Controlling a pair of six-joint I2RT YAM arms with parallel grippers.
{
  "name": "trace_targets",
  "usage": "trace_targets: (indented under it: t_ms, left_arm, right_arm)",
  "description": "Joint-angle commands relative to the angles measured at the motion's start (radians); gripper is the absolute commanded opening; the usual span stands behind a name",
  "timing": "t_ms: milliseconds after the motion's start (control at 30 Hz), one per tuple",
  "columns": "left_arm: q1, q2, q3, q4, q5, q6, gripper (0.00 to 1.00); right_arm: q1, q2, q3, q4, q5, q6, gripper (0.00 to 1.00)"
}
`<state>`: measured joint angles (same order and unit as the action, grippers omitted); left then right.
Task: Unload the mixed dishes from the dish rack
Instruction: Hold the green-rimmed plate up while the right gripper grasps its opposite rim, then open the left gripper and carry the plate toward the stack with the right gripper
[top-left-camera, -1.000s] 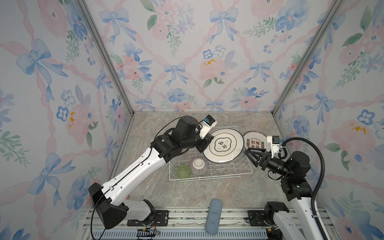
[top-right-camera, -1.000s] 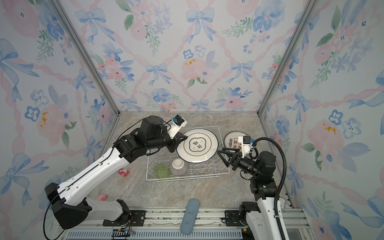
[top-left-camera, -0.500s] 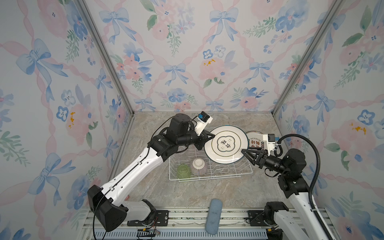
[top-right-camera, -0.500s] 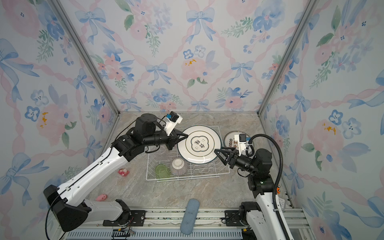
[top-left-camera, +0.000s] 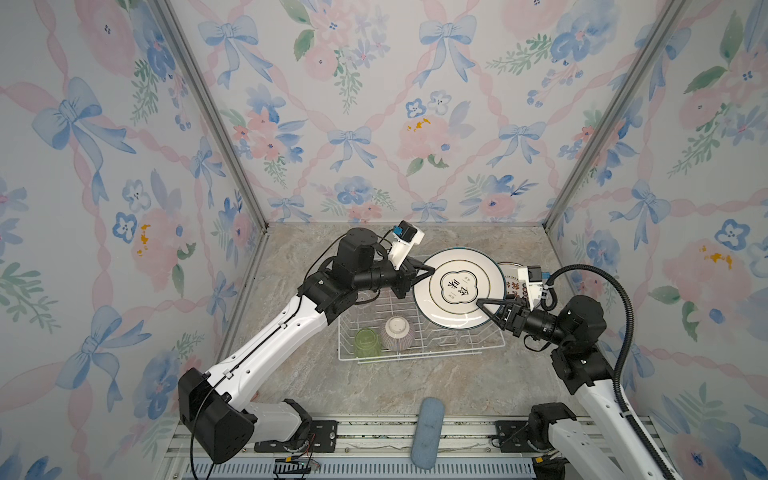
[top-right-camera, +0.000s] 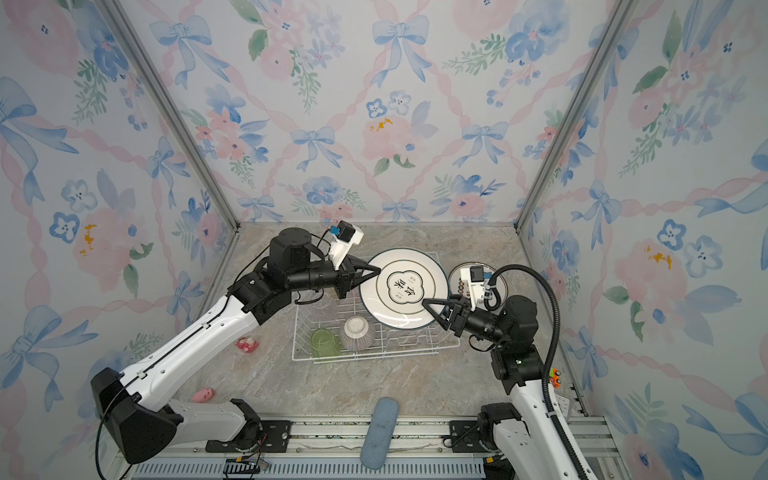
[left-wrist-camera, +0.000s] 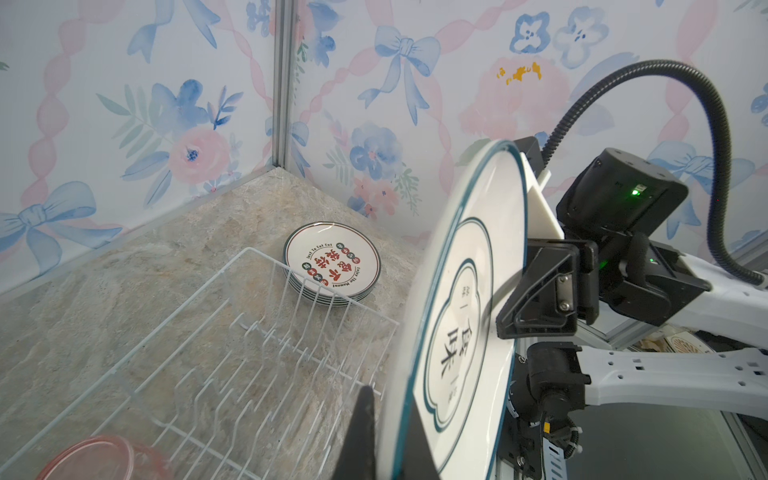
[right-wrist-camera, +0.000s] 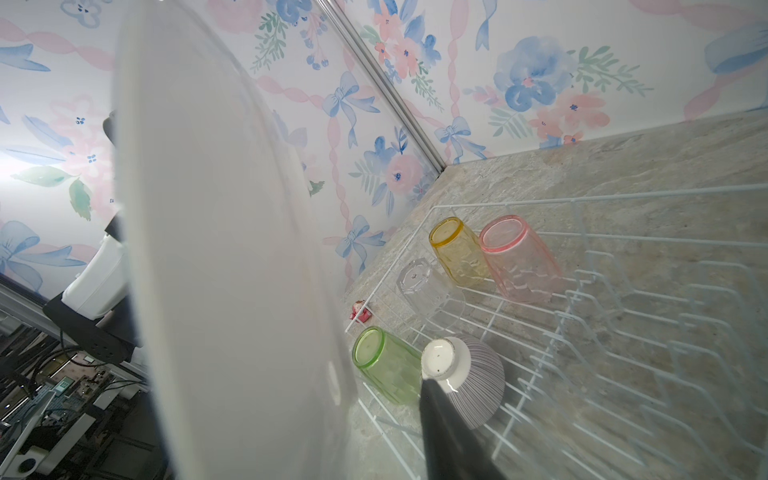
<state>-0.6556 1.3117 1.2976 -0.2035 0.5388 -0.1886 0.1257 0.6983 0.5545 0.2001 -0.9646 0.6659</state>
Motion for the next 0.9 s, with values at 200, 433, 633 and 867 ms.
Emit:
trace_targets:
  t_ms: [200, 433, 633, 867]
  left_arm:
    - [0.011, -0.010, -0.014, 0.095, 0.050, -0.038, 0.00]
    - [0.012, -0.015, -0.028, 0.096, 0.034, -0.032, 0.06]
    - [0.013, -0.033, -0.054, 0.093, -0.013, -0.017, 0.28]
    - [0.017, -0.015, -0.071, 0.092, -0.017, -0.012, 0.26]
  right_arm:
    - [0.016, 0.005, 0.008, 0.039, 0.014, 0.012, 0.31]
    - [0.016, 0.006, 0.017, 0.027, 0.040, 0.012, 0.22]
    - [0.017, 0.006, 0.031, -0.006, 0.091, 0.007, 0.14]
    - [0.023, 0.032, 0.044, -0.023, 0.145, 0.017, 0.00]
